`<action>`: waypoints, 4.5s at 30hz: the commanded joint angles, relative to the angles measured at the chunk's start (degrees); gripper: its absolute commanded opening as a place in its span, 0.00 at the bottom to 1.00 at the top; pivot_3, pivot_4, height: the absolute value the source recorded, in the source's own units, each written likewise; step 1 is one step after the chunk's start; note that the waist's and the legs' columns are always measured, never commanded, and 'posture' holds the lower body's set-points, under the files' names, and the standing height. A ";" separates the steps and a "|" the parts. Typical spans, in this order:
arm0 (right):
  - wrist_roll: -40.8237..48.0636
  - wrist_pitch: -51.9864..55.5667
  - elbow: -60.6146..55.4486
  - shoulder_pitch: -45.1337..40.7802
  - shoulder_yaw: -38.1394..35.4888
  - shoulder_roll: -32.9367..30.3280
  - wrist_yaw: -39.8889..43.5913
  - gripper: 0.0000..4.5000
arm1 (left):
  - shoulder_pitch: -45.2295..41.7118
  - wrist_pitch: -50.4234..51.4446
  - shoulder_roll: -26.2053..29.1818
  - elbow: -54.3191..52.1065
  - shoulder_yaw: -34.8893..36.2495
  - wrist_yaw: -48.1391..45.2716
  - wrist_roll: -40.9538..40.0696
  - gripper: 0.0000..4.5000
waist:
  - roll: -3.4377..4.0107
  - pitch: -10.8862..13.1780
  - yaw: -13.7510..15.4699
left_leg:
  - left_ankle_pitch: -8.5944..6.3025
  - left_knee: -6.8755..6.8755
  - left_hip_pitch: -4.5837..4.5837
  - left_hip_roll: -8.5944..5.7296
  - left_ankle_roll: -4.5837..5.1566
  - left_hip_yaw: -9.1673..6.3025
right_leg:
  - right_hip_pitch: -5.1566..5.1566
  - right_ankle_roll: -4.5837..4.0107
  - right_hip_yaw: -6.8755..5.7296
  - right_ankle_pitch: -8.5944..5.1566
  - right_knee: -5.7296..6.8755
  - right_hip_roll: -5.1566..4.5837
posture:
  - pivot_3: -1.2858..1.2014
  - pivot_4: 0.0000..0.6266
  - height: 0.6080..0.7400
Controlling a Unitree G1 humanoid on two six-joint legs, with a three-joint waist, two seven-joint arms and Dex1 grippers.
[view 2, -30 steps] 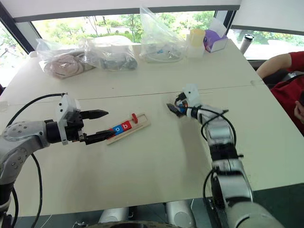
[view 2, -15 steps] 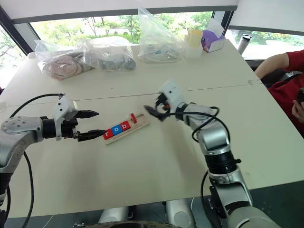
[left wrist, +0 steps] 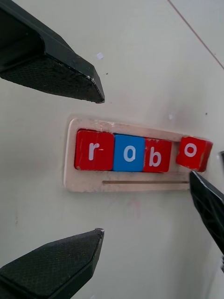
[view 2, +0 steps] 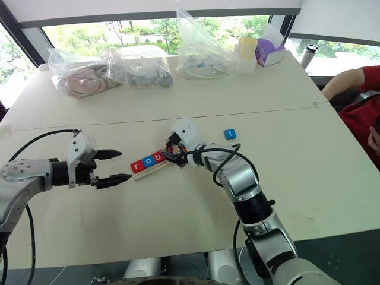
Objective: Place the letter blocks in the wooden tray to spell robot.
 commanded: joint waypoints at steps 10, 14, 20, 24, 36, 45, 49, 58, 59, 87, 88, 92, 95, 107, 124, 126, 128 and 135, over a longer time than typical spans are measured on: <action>2.41 0.58 2.24 -1.71 -3.88 3.67 -2.76 0.01 | -0.48 -0.93 -0.60 -1.11 0.11 0.98 0.53 1.00 | 0.00 0.00 0.03 | 0.00 -0.03 -0.04 0.00 0.00 0.00 | -0.01 0.03 0.00 0.01 -0.02 -0.02 | 0.52 0.24 1.00; 7.08 7.19 -1.55 -1.95 -9.46 6.05 -4.22 0.01 | -0.48 -1.28 -0.74 -1.03 -0.03 0.97 1.00 1.00 | 0.01 0.00 0.04 | 0.00 -0.03 -0.03 0.00 0.00 -0.01 | -0.01 0.02 0.00 0.01 -0.01 -0.01 | 0.52 0.24 1.00; 16.71 28.91 -6.28 -2.10 -23.92 12.75 -7.35 0.01 | -1.13 -2.07 -1.15 -0.37 -1.20 0.69 2.08 1.00 | 0.01 0.00 0.08 | 0.00 -0.04 -0.04 0.02 0.00 -0.05 | -0.01 0.03 -0.02 0.02 -0.01 -0.01 | 0.52 0.24 1.00; 17.87 34.58 -6.98 -2.04 -25.74 14.15 -9.08 0.01 | -1.60 -2.42 -1.31 0.09 -1.41 0.57 2.36 1.00 | 0.02 0.01 0.01 | 0.00 -0.04 -0.04 0.01 0.00 -0.04 | -0.02 0.02 -0.02 0.01 -0.01 -0.01 | 0.52 0.24 1.00; 17.46 32.02 -0.28 -4.01 -26.31 15.39 -11.41 0.62 | -1.46 -2.67 -1.77 0.04 -1.58 0.80 3.01 1.00 | 0.02 0.01 -0.06 | 0.00 -0.05 -0.04 0.01 0.00 -0.03 | -0.02 0.02 -0.02 0.01 -0.03 0.00 | 0.52 0.24 1.00; 17.85 30.52 -6.62 -4.08 -21.85 8.91 -11.89 0.99 | -0.84 -2.39 -1.73 -0.54 -0.96 0.88 3.01 1.00 | 0.02 0.01 0.08 | 0.00 -0.05 -0.06 -0.02 0.00 -0.03 | 0.00 0.01 -0.02 -0.01 -0.07 -0.07 | 0.52 0.24 1.00; 20.58 33.16 -13.66 -3.72 -20.17 4.87 -9.92 0.99 | -0.90 -2.37 -1.59 -0.44 -1.04 0.62 2.96 1.00 | 0.03 0.01 -0.14 | 0.00 -0.06 -0.08 -0.01 0.00 -0.01 | -0.03 0.04 -0.02 0.00 -0.11 -0.06 | 0.52 0.24 1.00; 20.41 21.87 -21.30 -0.23 -11.48 -7.31 -4.25 0.99 | -2.80 -3.49 -2.12 1.86 -2.55 -0.39 3.95 1.00 | 0.02 0.02 -0.10 | -0.01 -0.13 -0.07 0.02 0.02 -0.04 | -0.05 0.11 -0.04 -0.23 -0.12 0.02 | 0.52 0.24 1.00; 17.89 16.52 -19.99 -0.01 -8.86 -8.65 -3.70 0.99 | -3.05 -3.60 -2.33 2.01 -2.84 -0.36 4.02 1.00 | 0.02 0.02 -0.16 | -0.01 -0.12 -0.07 0.02 0.01 -0.02 | -0.05 0.11 -0.03 -0.23 -0.13 0.02 | 0.52 0.24 1.00; -10.21 -37.54 15.57 -3.13 1.61 -11.82 2.58 0.99 | -1.80 -3.36 -1.78 0.63 -2.52 0.51 3.73 1.00 | -0.01 0.03 0.06 | -0.01 -0.11 -0.06 0.01 0.02 0.02 | -0.05 0.04 0.01 -0.01 -0.10 0.00 | 0.52 0.24 1.00; -10.73 -37.98 15.83 -3.03 1.68 -11.90 2.75 0.99 | -1.80 -3.39 -1.77 0.64 -2.54 0.50 3.74 1.00 | -0.01 0.03 0.06 | -0.01 -0.11 -0.06 0.01 0.01 0.02 | -0.05 0.04 0.01 -0.01 -0.10 0.00 | 0.52 0.24 1.00; -12.49 -38.34 16.75 -2.12 2.33 -12.39 4.06 0.99 | -2.02 -3.36 -1.75 0.80 -2.63 0.47 3.77 1.00 | -0.01 0.03 0.05 | -0.01 -0.11 -0.06 0.01 0.02 0.02 | -0.05 0.05 0.01 0.00 -0.10 0.00 | 0.52 0.24 1.00; -12.54 -38.61 16.45 -1.86 2.45 -11.49 4.90 0.99 | -1.99 -3.28 -1.79 0.72 -2.63 0.54 3.75 1.00 | -0.01 0.03 -0.01 | -0.01 -0.11 -0.04 0.01 0.01 0.03 | -0.05 0.05 0.01 0.00 -0.08 0.01 | 0.52 0.24 1.00; -12.76 -35.33 10.11 0.28 3.08 -9.07 6.44 0.99 | -1.86 -3.26 -1.77 0.74 -2.53 0.66 3.78 1.00 | -0.01 0.03 0.06 | -0.01 -0.11 -0.04 0.01 0.01 0.01 | -0.04 0.05 0.01 0.00 -0.05 0.01 | 0.52 0.24 1.00; 9.18 -5.92 -19.84 10.08 -23.36 -7.05 -0.25 0.99 | -8.78 5.85 -2.03 -2.00 3.18 -2.09 -10.07 1.00 | -0.01 0.02 0.24 | -0.01 -0.07 -0.04 0.01 0.01 -0.07 | 0.02 0.10 -0.03 -0.01 -0.03 -0.01 | 0.52 0.24 1.00; 9.60 -7.78 -20.90 11.66 -23.26 -12.15 3.76 0.99 | -10.57 7.09 -1.44 -1.90 2.83 -3.07 -11.47 1.00 | -0.01 0.02 0.16 | -0.01 -0.07 0.01 -0.01 0.01 -0.06 | 0.07 0.09 -0.03 -0.03 -0.04 -0.01 | 0.52 0.24 1.00; 9.42 -12.29 -15.42 11.85 -24.03 -18.55 9.33 0.99 | -12.63 7.84 -0.89 -1.65 1.52 -4.57 -12.29 1.00 | -0.01 0.03 0.10 | -0.01 -0.07 0.02 -0.03 0.01 -0.02 | 0.08 0.18 -0.02 -0.22 -0.09 0.00 | 0.52 0.24 1.00; 1.83 -17.36 7.72 3.95 -16.15 -30.08 15.81 0.99 | -15.61 6.49 -0.30 -0.01 -1.96 -6.33 -9.58 1.00 | -0.02 0.04 -0.49 | -0.01 -0.04 0.09 -0.03 0.02 0.11 | 0.09 0.24 0.11 -0.17 -0.06 0.08 | 0.52 0.24 1.00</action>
